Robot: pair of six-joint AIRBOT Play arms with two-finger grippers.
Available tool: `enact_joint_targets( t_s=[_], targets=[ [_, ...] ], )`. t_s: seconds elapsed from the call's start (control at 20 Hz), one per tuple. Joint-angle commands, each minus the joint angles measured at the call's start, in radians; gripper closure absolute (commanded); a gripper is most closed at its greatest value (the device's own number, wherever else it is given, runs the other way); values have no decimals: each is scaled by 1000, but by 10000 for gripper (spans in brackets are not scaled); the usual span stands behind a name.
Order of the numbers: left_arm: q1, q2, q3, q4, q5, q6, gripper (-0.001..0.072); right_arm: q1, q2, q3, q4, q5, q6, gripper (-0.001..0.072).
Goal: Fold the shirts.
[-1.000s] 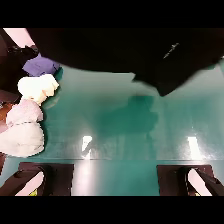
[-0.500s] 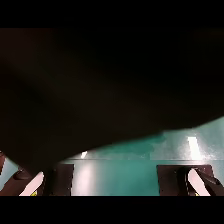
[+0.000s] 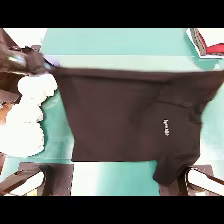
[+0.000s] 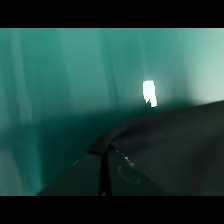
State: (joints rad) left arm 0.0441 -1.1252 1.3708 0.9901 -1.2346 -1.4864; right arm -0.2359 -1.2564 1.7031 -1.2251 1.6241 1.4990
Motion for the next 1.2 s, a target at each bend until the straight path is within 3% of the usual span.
enact_joint_targets(
  t_s=[0.0,0.15,0.25,0.5,0.7,0.85,1.0,1.15],
  targets=[
    [1,-205,-90,-20,132,76,683,53,-179,-138,0,-77,11,700],
    [1,-336,-72,-140,328,173,683,105,-297,-150,0,-352,10,700],
    [2,-388,-36,-190,434,189,682,130,-340,-150,2,-514,11,700],
    [2,-428,46,-190,546,250,683,163,-348,-150,-7,-777,10,701],
    [1,-429,50,-177,463,293,682,163,-340,-150,-10,-714,-45,701],
    [1,-429,42,-88,275,290,683,169,-317,-210,-90,-602,-48,702],
    [1,-429,-11,-19,175,290,683,172,-226,-380,-140,-605,-49,701],
    [1,-429,-68,-4,168,278,682,172,-157,-536,-138,-644,-49,699]
  ],
)
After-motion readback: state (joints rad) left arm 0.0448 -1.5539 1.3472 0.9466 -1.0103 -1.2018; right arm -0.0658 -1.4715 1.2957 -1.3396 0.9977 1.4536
